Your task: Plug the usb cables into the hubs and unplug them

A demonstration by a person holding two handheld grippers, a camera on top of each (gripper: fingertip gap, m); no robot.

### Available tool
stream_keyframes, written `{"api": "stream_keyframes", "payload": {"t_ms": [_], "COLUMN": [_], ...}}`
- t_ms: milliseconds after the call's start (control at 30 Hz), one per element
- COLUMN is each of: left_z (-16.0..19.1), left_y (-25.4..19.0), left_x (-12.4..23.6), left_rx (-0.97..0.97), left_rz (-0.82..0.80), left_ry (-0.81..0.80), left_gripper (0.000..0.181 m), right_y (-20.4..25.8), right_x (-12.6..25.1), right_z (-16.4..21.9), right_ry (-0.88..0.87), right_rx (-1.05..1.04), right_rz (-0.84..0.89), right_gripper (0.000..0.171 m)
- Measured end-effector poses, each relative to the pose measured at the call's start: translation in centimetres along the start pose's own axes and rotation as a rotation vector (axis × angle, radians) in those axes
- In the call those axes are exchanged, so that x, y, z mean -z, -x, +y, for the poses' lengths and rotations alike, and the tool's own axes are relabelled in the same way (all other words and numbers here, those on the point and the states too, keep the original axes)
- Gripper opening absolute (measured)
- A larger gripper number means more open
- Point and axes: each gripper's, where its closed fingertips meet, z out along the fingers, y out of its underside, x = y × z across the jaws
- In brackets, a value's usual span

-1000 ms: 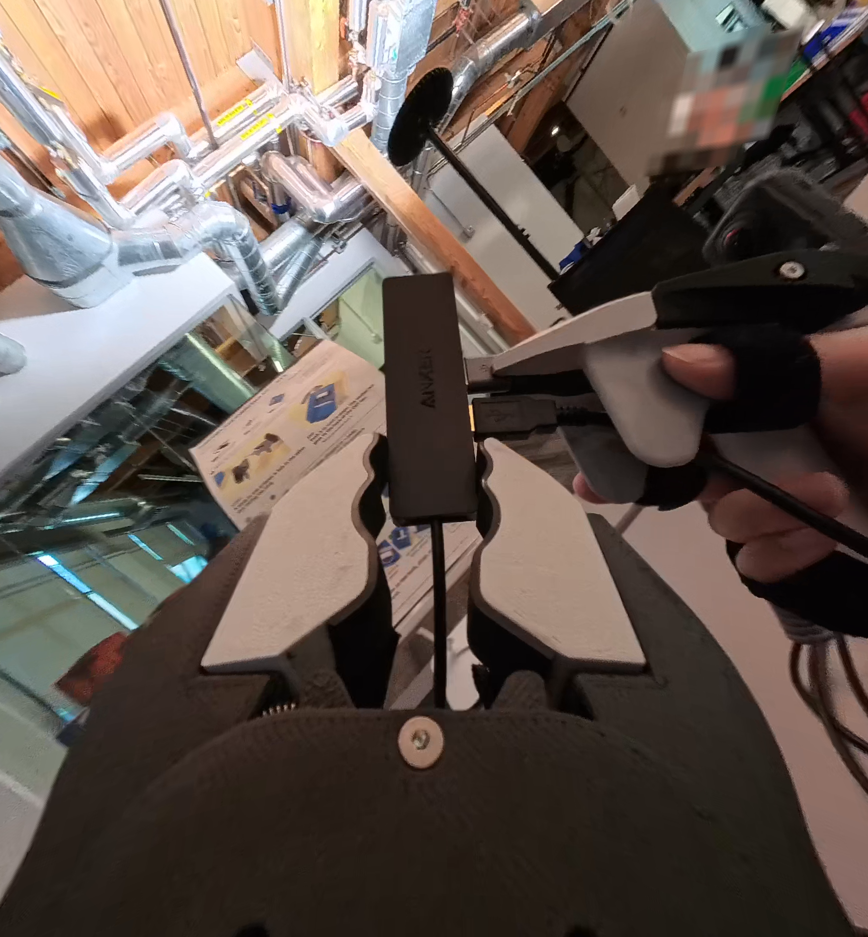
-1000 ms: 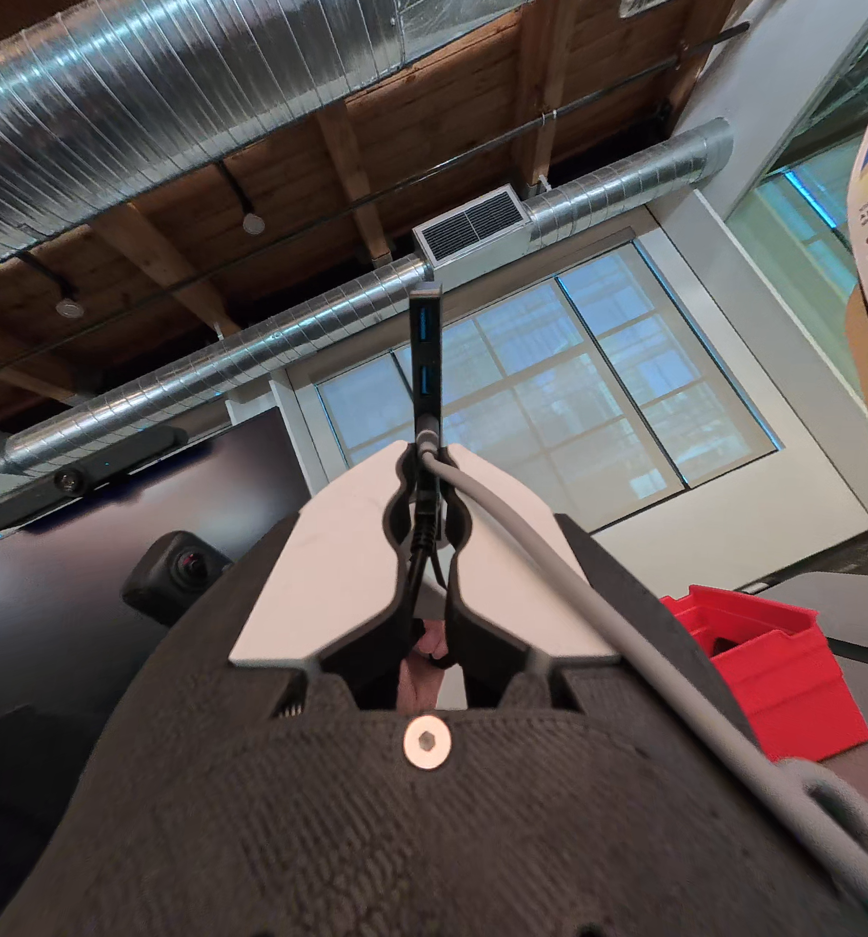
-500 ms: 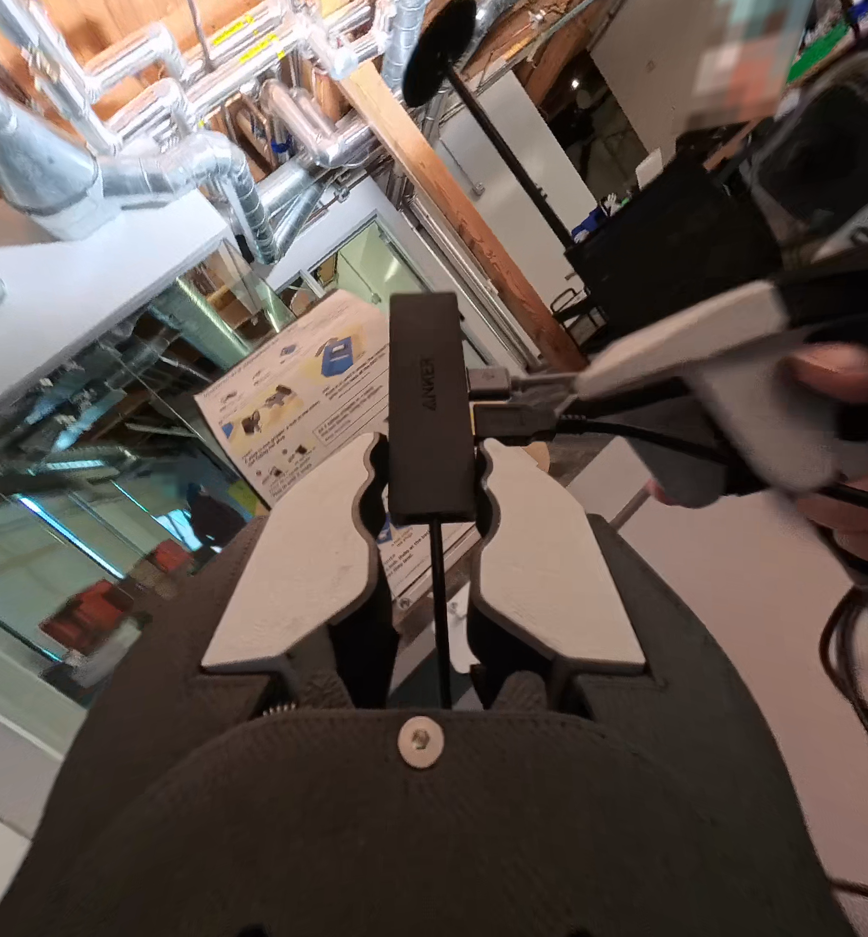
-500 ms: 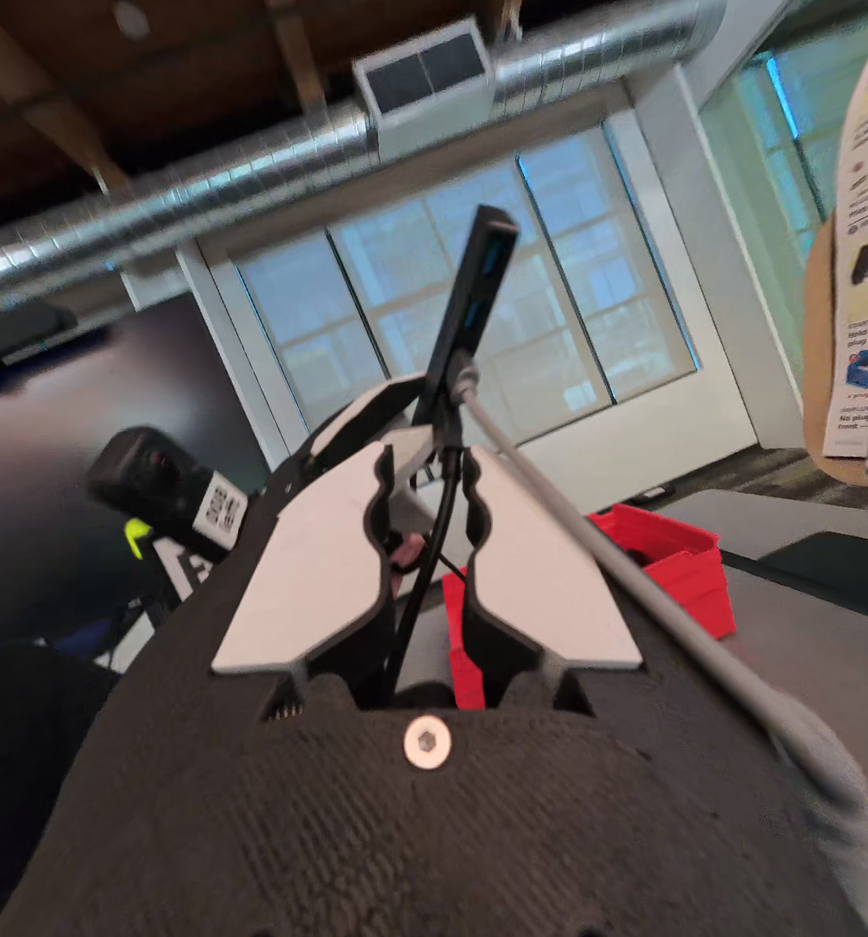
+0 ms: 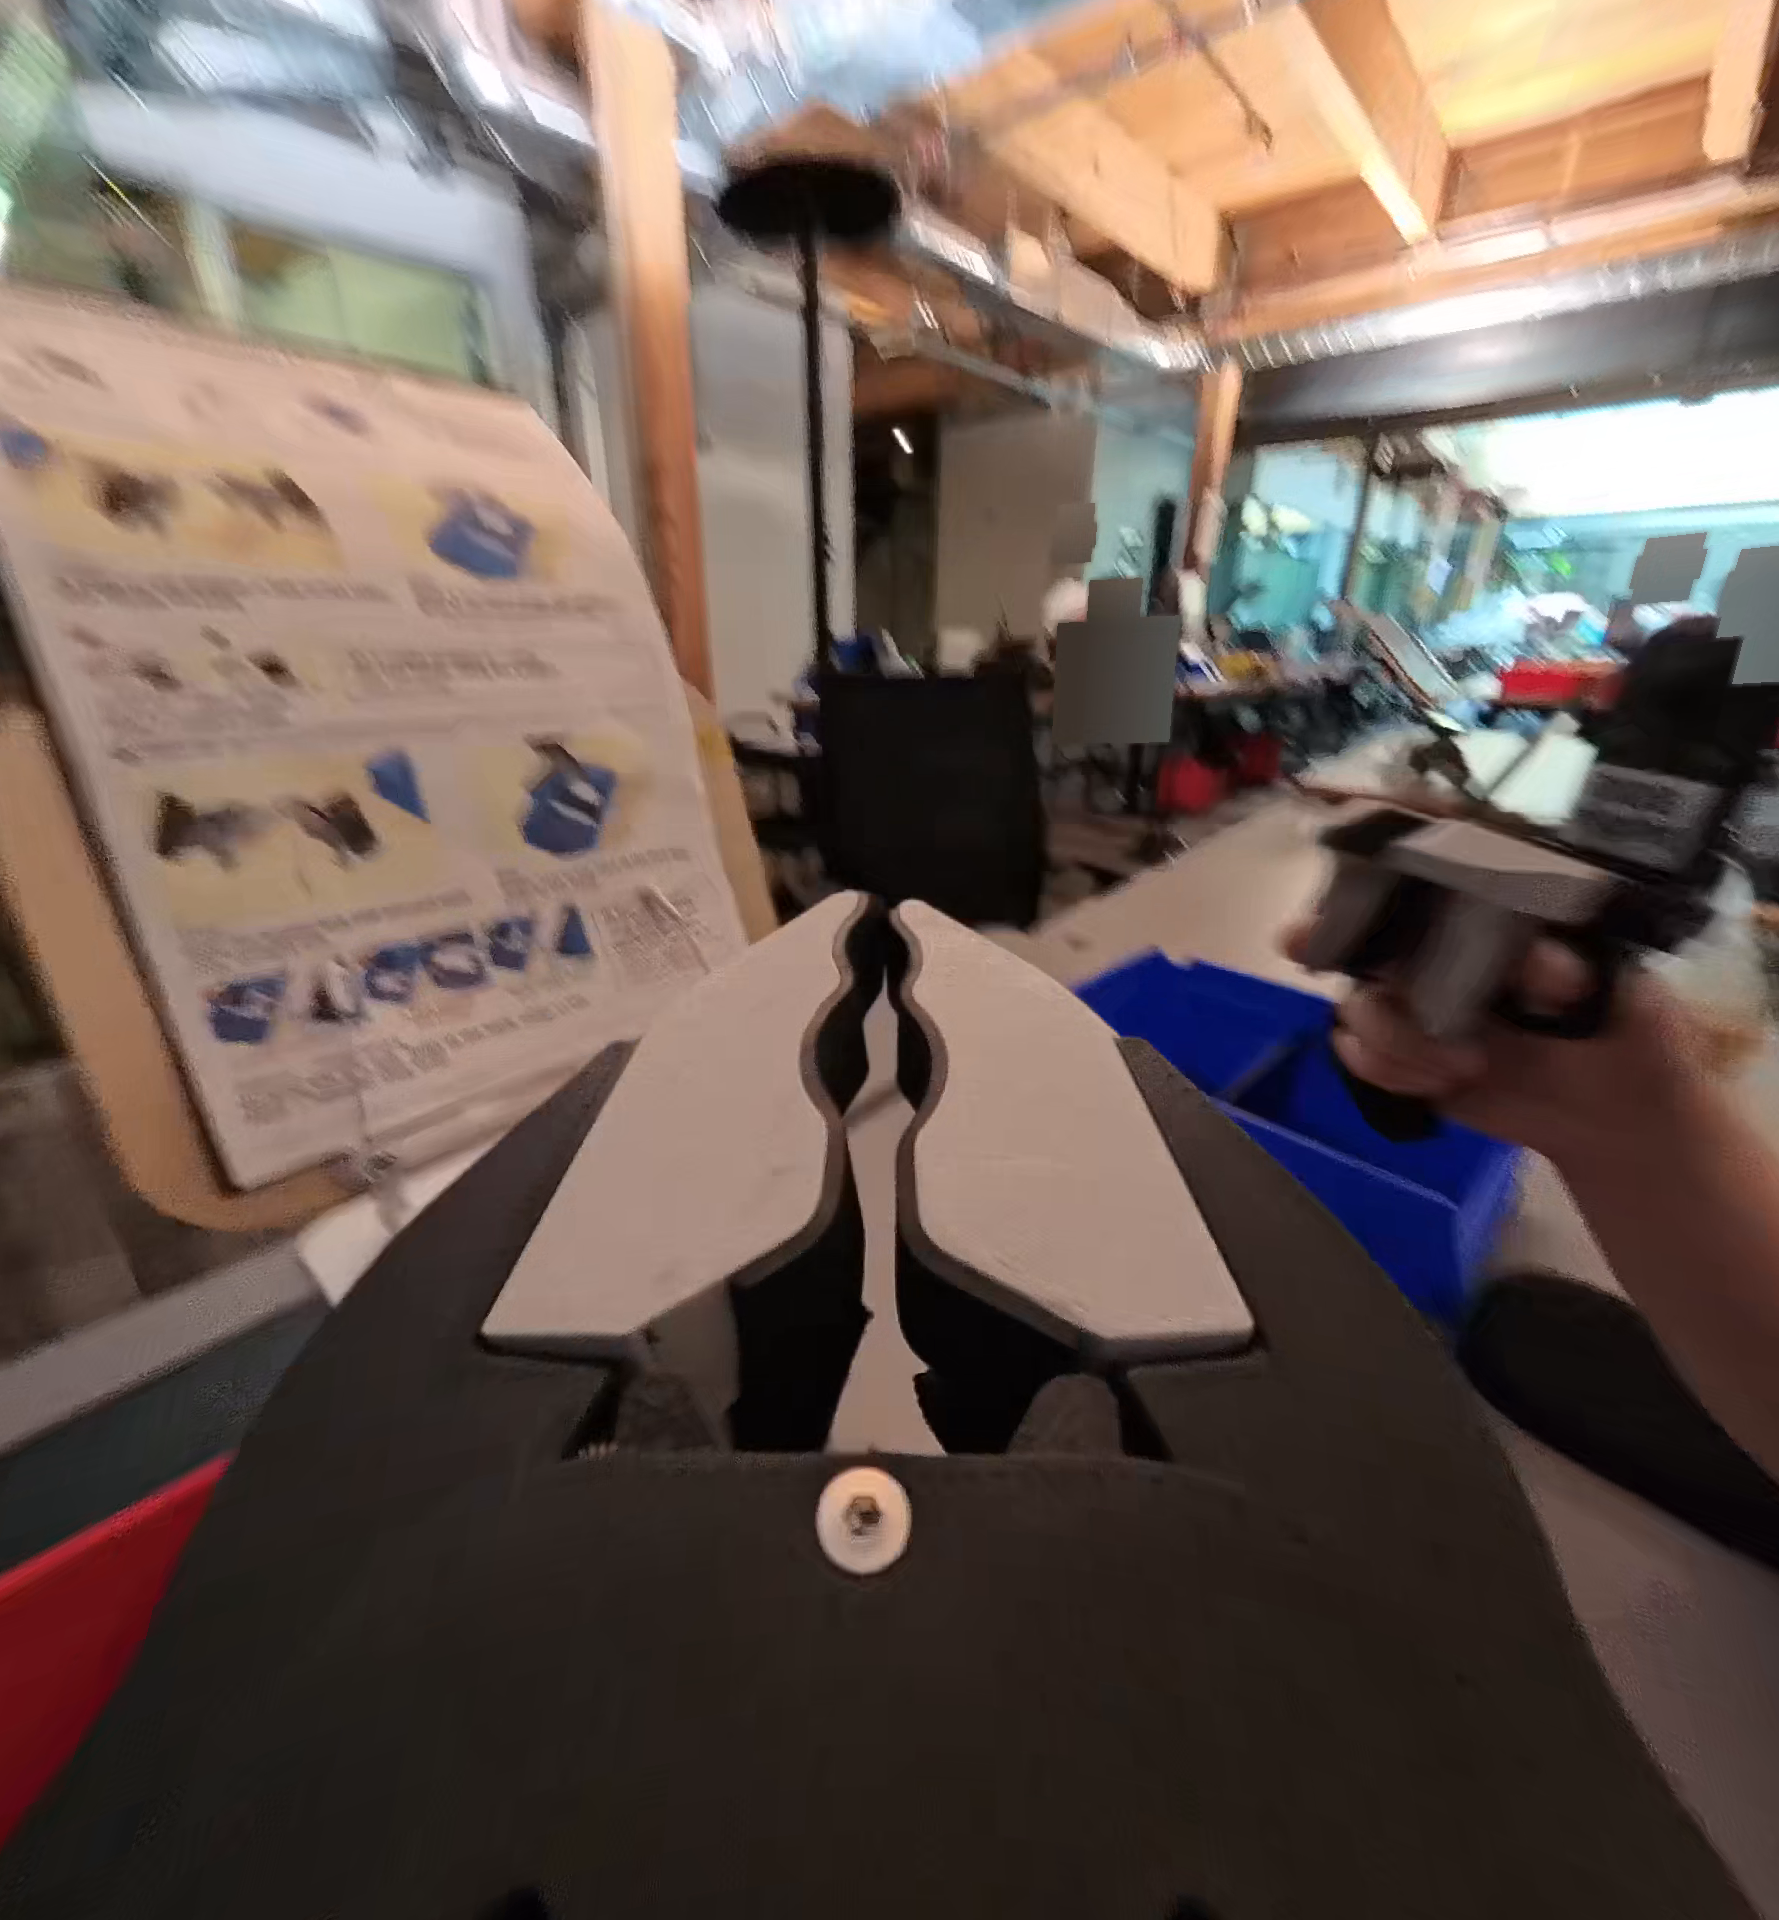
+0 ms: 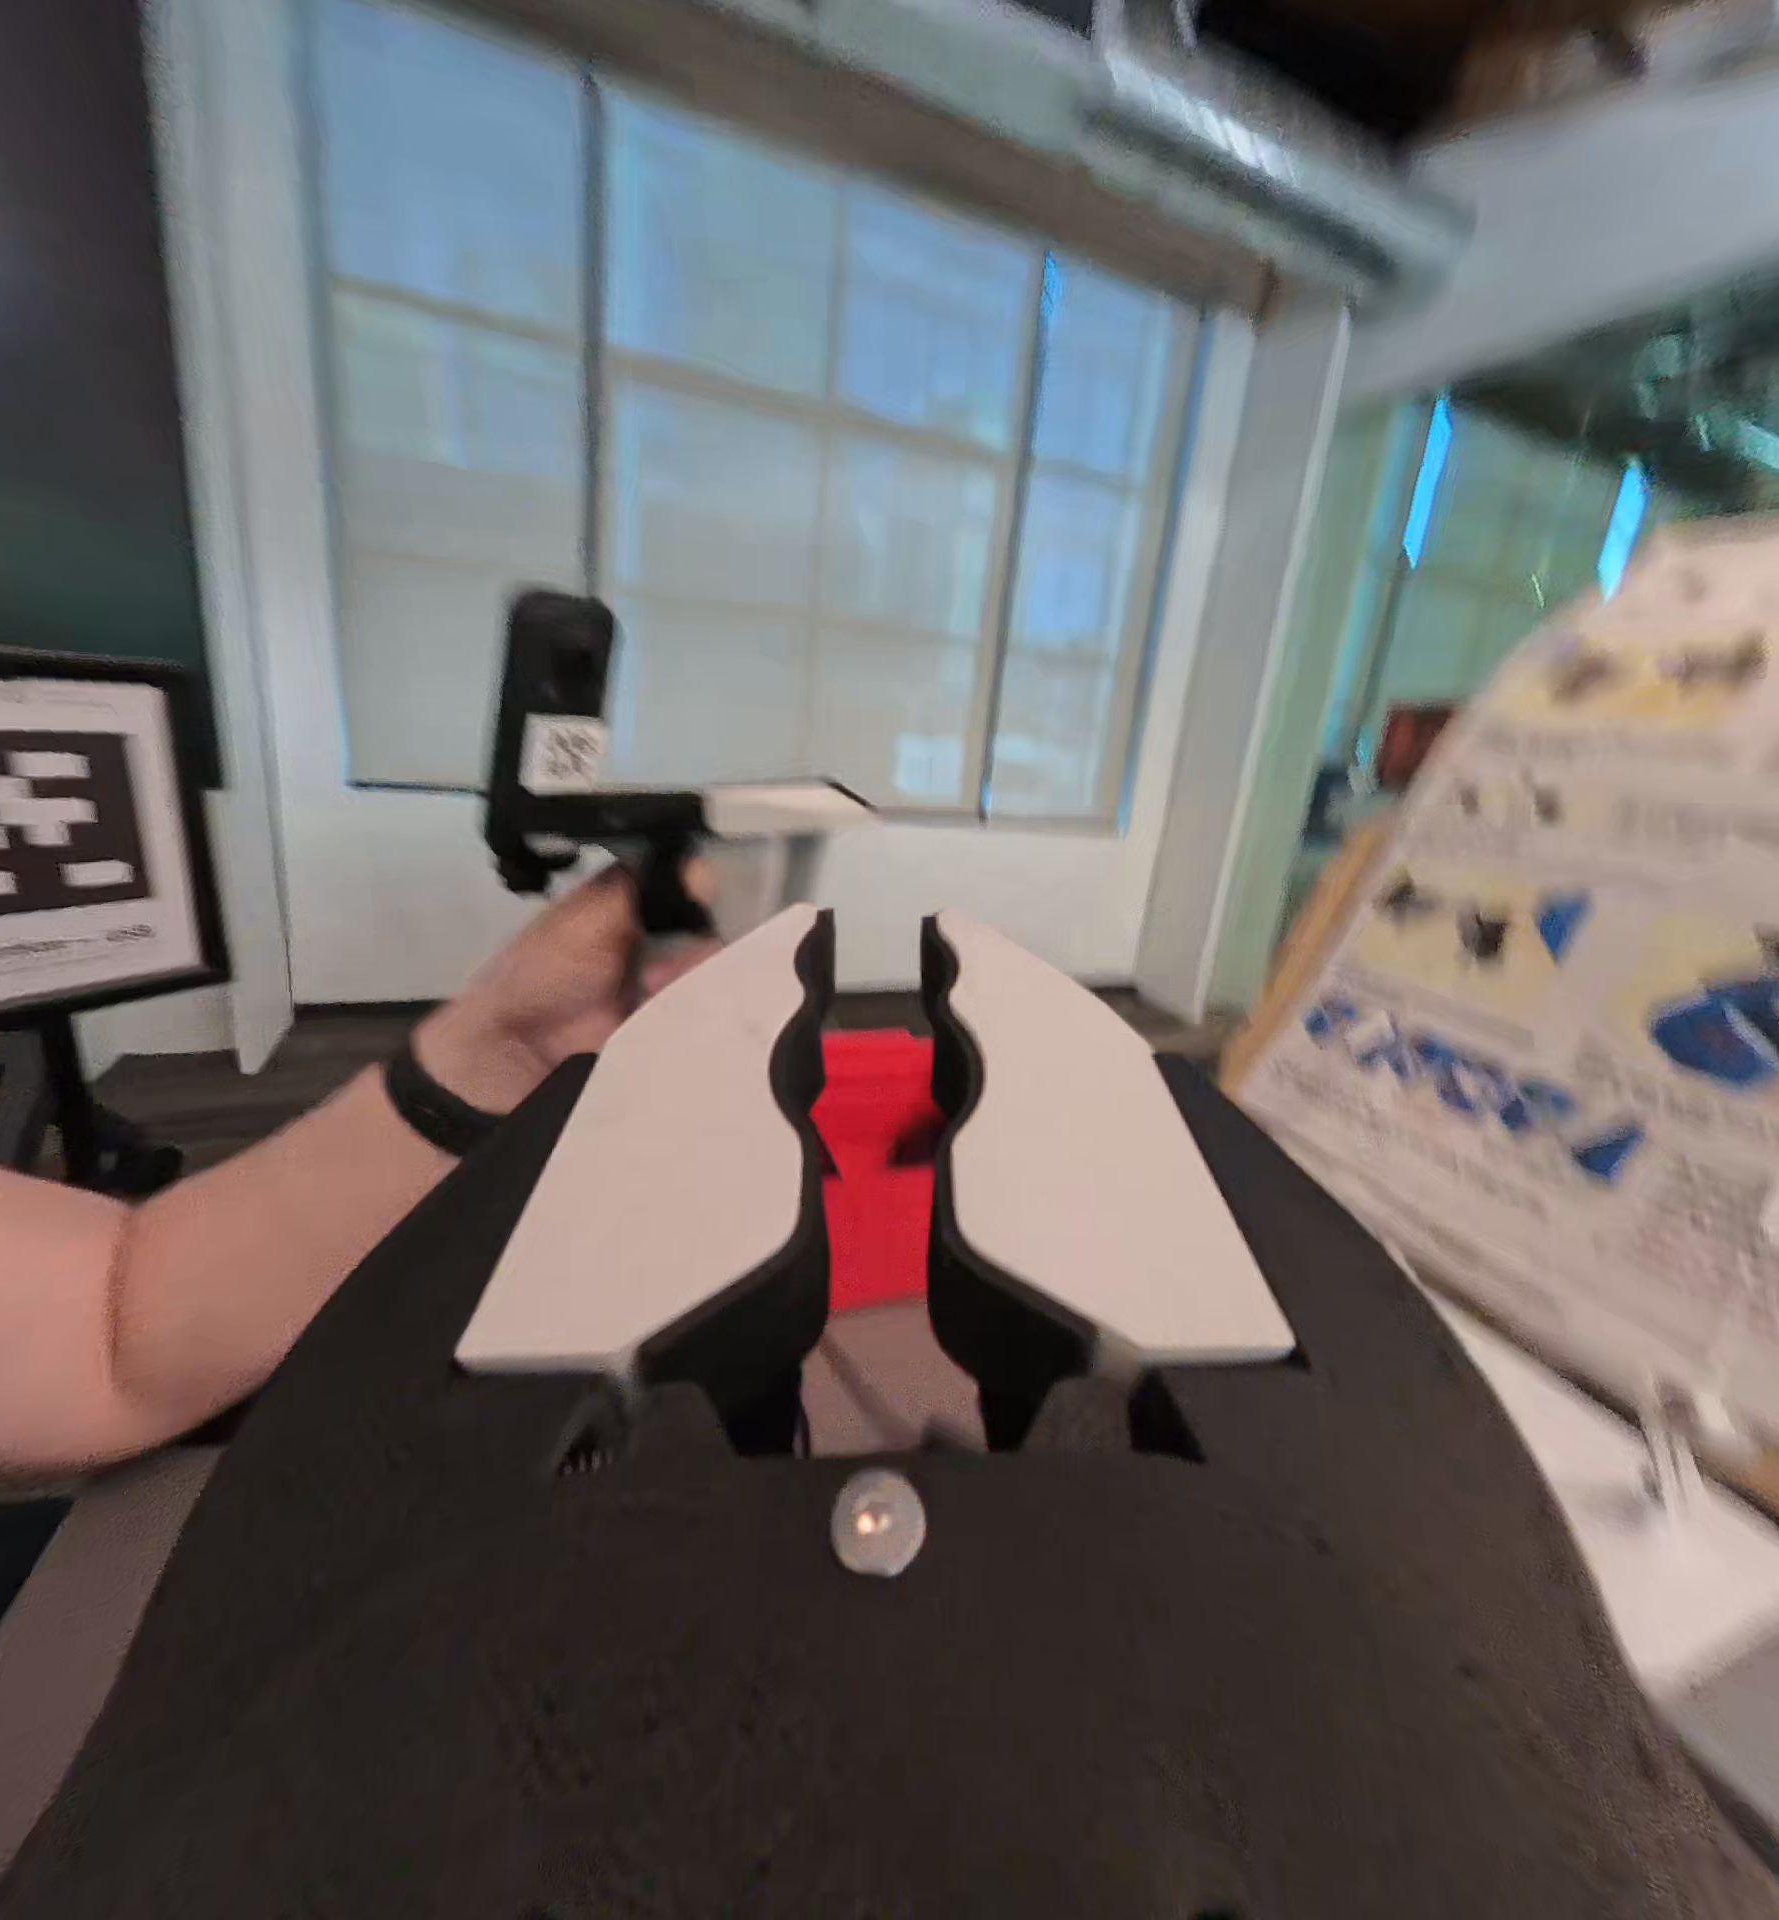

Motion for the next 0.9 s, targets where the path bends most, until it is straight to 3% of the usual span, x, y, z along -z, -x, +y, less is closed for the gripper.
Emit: {"api": "stream_keyframes", "payload": {"t_ms": [133,200,300,433,567,733,800,900], "left_z": [3.8,7.0,13.4,22.4,28.1,28.6,27.3,26.9], "left_y": [-2.4,-2.1,0.0,1.5,3.2,5.4,6.3,6.7], "left_x": [-1.1,-1.6,-2.4,-3.3,-3.0,-2.0,-1.7,-0.2], "left_rx": [-0.012,-0.092,-0.255,-0.322,-0.329,-0.328,-0.303,-0.243], "left_rz": [0.12,0.077,-0.062,-0.099,-0.139,-0.232,-0.285,-0.29], "left_ry": [0.25,0.417,0.704,1.0,1.154,1.196,1.176,1.236], "left_gripper": [0.002,0.029,0.053,0.05,0.052,0.052,0.052,0.059], "right_y": [-3.3,-4.0,-3.8,-3.0,-2.4,-3.7,-4.0,-3.9], "right_x": [0.1,0.0,-0.1,0.0,0.1,0.3,0.0,0.7], "right_z": [5.0,6.2,6.3,6.2,6.8,11.9,16.2,23.7], "right_ry": [0.206,0.255,0.273,0.314,0.361,0.556,0.689,0.962], "right_rx": [-0.138,-0.168,-0.122,-0.031,0.022,-0.087,-0.192,-0.183], "right_rz": [0.055,0.074,0.068,0.047,0.025,0.08,0.137,0.189], "right_gripper": [0.025,0.029,0.03,0.032,0.033,0.037,0.048,0.058]}}
